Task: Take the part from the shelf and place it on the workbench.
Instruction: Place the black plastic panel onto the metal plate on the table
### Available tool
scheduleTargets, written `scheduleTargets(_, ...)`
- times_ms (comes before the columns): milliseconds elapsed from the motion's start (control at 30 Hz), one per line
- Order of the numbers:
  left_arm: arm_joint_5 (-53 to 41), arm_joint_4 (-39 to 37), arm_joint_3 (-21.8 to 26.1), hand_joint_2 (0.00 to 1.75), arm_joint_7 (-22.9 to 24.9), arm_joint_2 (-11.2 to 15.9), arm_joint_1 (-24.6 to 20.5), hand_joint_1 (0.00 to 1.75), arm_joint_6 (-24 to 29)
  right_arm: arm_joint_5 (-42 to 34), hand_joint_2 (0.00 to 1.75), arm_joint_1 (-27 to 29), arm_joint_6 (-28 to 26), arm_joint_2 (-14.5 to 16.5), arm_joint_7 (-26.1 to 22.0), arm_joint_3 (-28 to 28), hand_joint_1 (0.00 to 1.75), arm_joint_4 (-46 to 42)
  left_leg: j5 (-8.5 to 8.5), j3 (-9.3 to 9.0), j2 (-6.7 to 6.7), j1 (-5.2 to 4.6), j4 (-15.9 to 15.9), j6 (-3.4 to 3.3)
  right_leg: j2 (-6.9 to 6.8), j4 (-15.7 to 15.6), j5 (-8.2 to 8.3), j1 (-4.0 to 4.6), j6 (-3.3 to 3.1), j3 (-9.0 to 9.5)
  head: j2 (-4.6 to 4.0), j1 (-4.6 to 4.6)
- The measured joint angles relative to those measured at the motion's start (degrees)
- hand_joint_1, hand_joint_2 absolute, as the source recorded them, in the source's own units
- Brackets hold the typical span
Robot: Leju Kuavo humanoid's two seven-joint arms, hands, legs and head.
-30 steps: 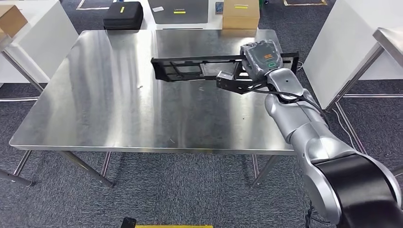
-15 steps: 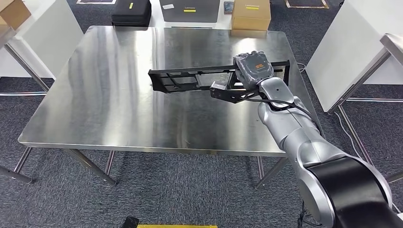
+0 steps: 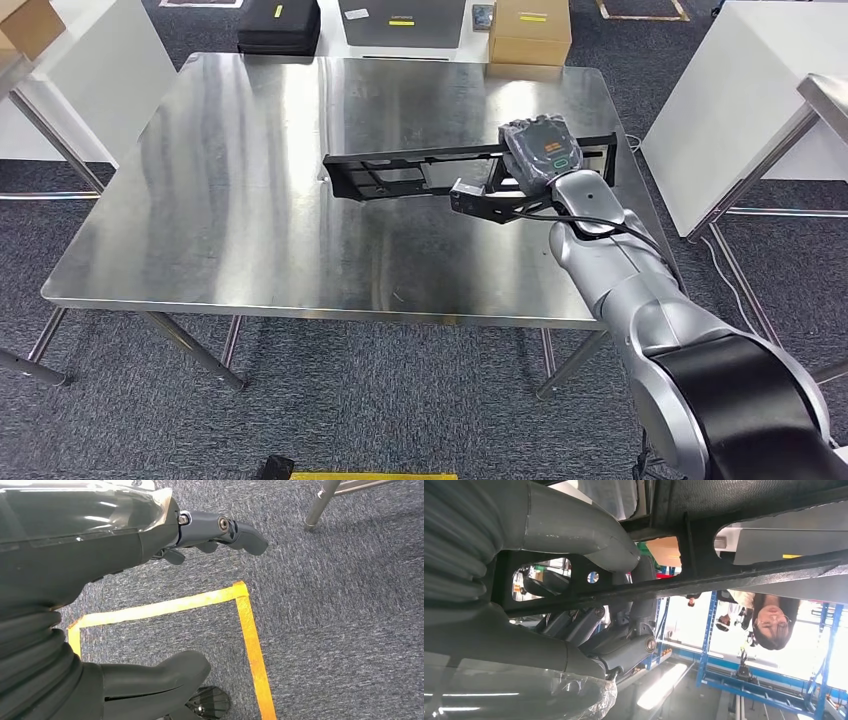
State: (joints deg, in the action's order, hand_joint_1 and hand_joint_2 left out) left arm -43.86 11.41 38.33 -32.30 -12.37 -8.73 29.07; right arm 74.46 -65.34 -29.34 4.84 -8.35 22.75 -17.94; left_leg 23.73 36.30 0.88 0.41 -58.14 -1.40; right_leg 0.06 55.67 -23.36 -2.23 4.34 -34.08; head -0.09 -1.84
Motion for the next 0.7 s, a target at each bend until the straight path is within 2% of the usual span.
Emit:
scheduleTargets(67,0.0,0.0,0.0,1.75,0.0,0.0,0.0,0.00,0.0,0.0,1.75,0.1,0.0,-0.1,0.0,0.0,1.75,0.0,-0.02,0.00,-0.01,0.03,0.0,-0.02,0.00,0.0,0.02,0.02,0.13,-0.03,0.00,-0.01)
scheduleTargets(200,-0.4,0.0,0.0,1.75,0.0,-0.1,0.0,0.00,0.9,0.3,1.75,0.1,0.0,-0.3,0.2,0.0,0.00,0.0,-0.04,0.00,-0.02,0.09,0.0,-0.01,0.00,0.1,0.01,0.04,0.13,-0.07,0.00,0.00)
scheduleTargets(433,0.0,0.0,0.0,1.75,-0.2,-0.1,0.0,0.00,0.6,1.1,1.75,0.1,0.0,-0.8,0.4,0.0,0.00,0.0,-0.05,-0.01,-0.02,0.10,0.0,-0.02,0.01,0.1,0.01,0.05,0.13,-0.06,0.00,0.00)
scheduleTargets(567,0.0,0.0,0.0,0.00,0.0,-0.1,0.0,0.00,0.2,1.3,1.75,0.1,0.0,-0.9,0.4,0.0,0.00,0.0,-0.05,-0.01,-0.01,0.09,0.0,-0.03,0.00,0.1,0.01,0.04,0.13,-0.05,0.00,0.00)
scheduleTargets(700,0.0,0.0,0.0,0.00,0.7,-0.1,0.0,0.00,-1.2,1.5,1.75,0.1,0.0,-1.0,0.8,0.0,0.00,0.0,-0.05,0.00,-0.01,0.09,0.0,-0.03,0.01,0.1,0.01,0.05,0.13,-0.06,0.00,-0.01)
